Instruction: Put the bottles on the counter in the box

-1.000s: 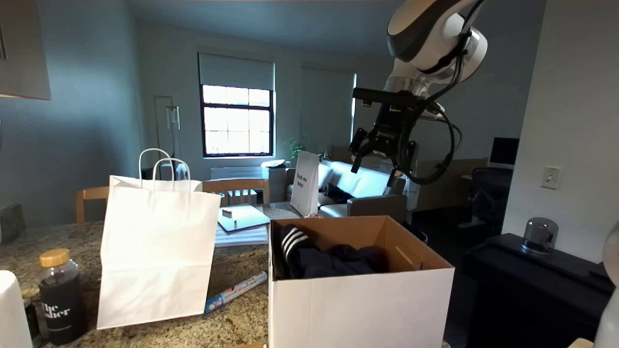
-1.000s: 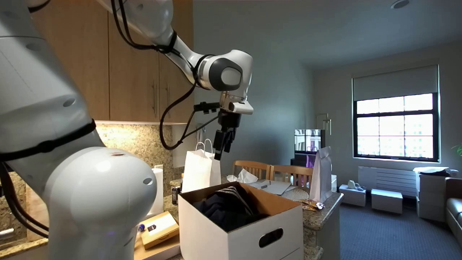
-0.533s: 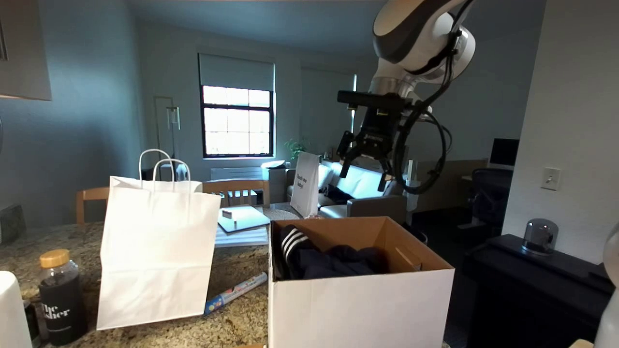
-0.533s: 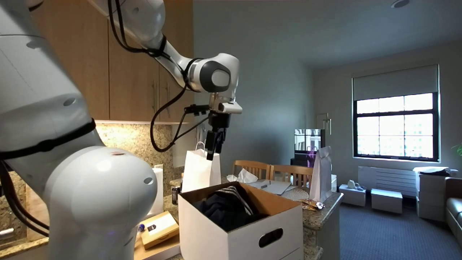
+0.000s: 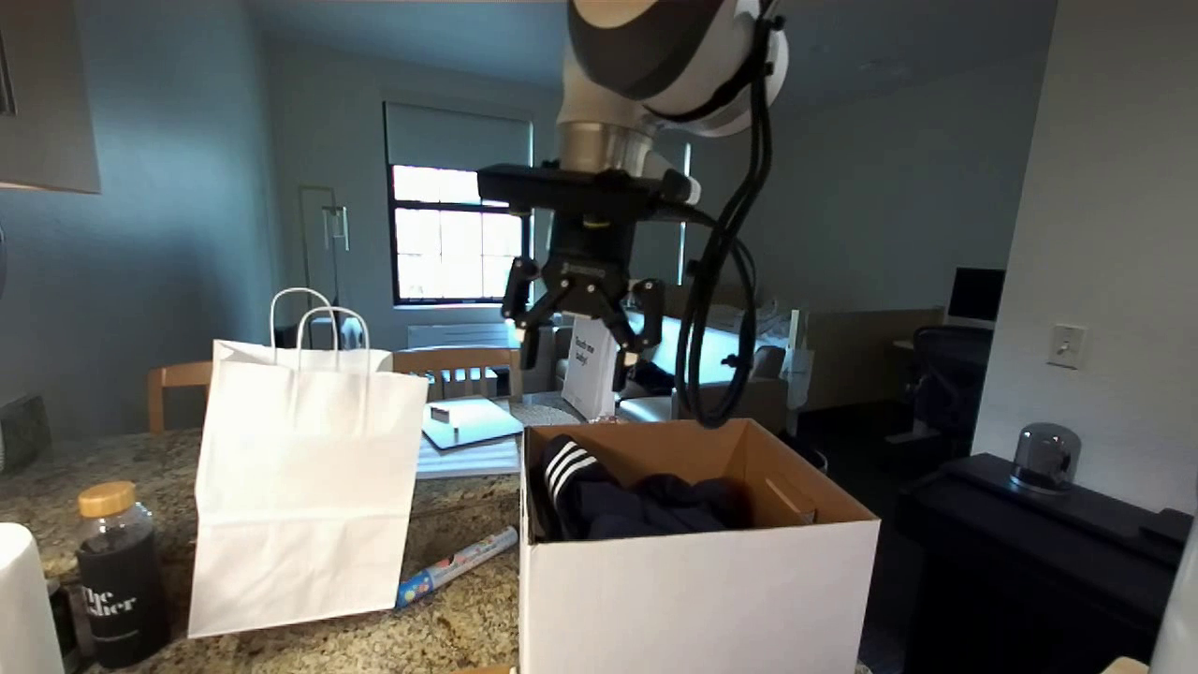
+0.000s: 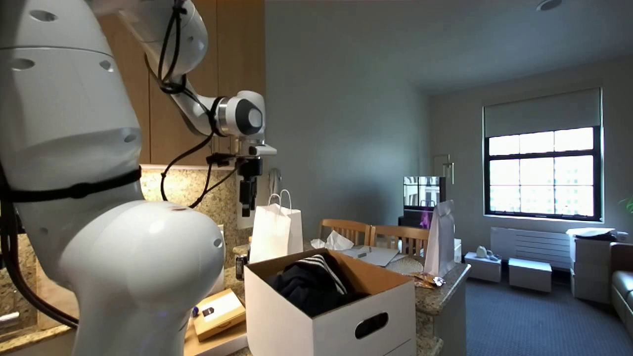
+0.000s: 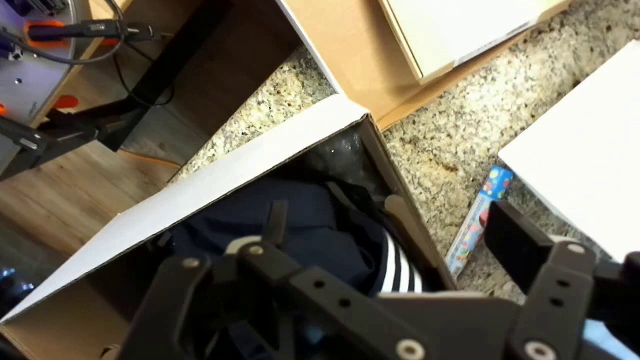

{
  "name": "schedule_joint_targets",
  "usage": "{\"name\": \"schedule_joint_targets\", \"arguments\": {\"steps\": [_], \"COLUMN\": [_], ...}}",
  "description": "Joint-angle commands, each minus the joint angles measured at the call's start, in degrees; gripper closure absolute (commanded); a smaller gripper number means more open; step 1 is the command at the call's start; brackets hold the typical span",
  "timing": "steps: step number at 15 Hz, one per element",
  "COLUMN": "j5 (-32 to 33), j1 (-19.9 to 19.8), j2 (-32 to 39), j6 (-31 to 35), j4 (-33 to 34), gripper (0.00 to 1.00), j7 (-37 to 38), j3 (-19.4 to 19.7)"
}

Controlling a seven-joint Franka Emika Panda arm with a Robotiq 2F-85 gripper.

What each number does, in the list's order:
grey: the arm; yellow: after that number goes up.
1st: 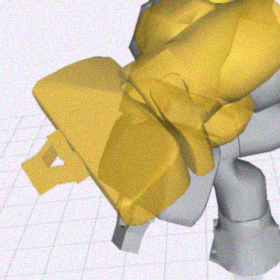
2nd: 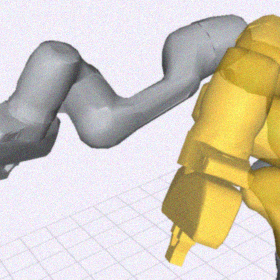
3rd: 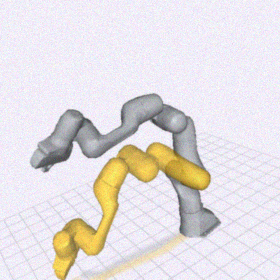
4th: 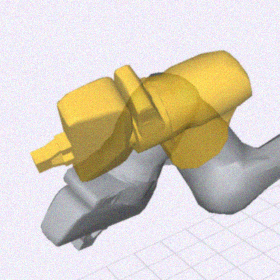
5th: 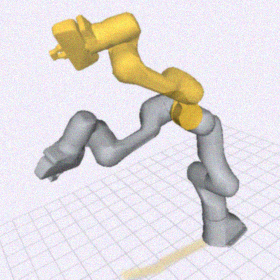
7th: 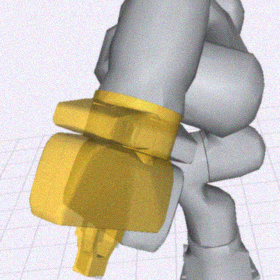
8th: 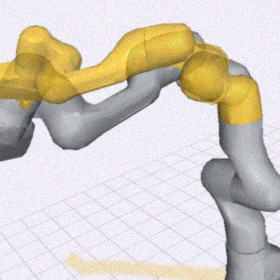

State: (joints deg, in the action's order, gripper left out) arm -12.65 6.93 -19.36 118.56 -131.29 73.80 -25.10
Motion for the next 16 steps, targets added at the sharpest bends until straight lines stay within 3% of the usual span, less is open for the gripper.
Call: {"name": "schedule_joint_targets", "arguments": {"steps": [1, 5, 9, 10, 12, 16], "j5": [11.1, 24.2, 32.8, 29.0, 29.4, 29.6], "j1": [3.5, 10.8, 20.0, 19.8, 22.0, 22.1], "j2": [12.5, 25.5, 33.8, 30.5, 32.3, 32.0], "j6": [1.5, 0.5, 0.6, 1.1, 1.0, 0.9], "j4": [7.6, 14.7, 20.9, 17.8, 19.0, 18.8], "gripper": [0.00, 0.00, 0.00, 0.00, 0.00, 0.00], "j7": [3.5, 3.9, 0.2, 2.0, 2.2, 1.8], "j3": [-5.0, -6.6, -3.7, -2.2, -0.9, 0.0]}}
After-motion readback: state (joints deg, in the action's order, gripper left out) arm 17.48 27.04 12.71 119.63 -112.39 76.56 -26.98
